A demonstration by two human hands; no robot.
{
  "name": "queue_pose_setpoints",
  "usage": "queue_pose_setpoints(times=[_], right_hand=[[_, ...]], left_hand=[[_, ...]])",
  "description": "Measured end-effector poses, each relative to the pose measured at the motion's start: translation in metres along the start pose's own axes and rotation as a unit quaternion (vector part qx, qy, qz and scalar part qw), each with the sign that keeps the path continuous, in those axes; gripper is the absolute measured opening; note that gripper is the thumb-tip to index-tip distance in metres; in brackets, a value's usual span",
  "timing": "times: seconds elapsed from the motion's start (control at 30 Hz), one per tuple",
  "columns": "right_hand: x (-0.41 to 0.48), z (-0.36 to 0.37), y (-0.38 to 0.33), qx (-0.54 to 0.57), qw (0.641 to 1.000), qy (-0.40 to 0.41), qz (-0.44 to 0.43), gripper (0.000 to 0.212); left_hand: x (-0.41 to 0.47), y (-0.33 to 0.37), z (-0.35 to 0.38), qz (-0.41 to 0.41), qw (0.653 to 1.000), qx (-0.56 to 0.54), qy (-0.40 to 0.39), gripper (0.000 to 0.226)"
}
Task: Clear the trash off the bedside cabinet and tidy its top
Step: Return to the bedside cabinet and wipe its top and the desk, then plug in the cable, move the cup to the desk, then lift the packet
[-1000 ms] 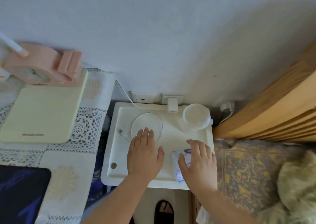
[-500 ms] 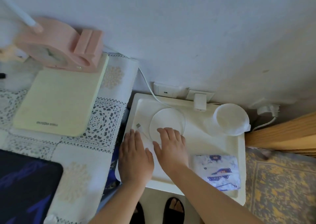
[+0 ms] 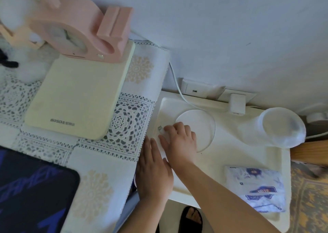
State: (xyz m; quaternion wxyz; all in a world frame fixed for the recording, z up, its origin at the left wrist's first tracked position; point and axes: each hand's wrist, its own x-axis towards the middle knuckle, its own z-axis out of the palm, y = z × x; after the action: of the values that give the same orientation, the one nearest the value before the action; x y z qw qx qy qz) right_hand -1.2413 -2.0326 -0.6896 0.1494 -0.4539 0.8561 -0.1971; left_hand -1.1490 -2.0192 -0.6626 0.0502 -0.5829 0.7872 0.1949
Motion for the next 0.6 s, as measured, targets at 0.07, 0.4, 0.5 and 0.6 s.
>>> queue_pose_setpoints(times=[0.07, 0.4, 0.5, 0.6], right_hand=[[0.001, 0.002, -0.001, 0.011, 1.000, 0.026, 0.014, 0.018], [-0.011, -0.041, 0.013, 0.193, 0.967, 0.105, 0.130, 0.015], [-0.015, -0.063, 0.028, 0.244, 0.938, 0.120, 0.217, 0.015], [-0.017, -0.079, 0.045, 0.254, 0.915, 0.167, 0.265, 0.014]], left_hand=[[-0.001, 0.000, 0.000, 0.003, 1.000, -0.003, -0.004, 0.067], [0.002, 0.006, -0.008, -0.013, 0.999, -0.030, -0.009, 0.069], [0.006, 0.017, -0.014, 0.005, 0.997, -0.070, 0.004, 0.065], [0.014, 0.040, -0.022, 0.028, 0.988, -0.150, 0.007, 0.059]])
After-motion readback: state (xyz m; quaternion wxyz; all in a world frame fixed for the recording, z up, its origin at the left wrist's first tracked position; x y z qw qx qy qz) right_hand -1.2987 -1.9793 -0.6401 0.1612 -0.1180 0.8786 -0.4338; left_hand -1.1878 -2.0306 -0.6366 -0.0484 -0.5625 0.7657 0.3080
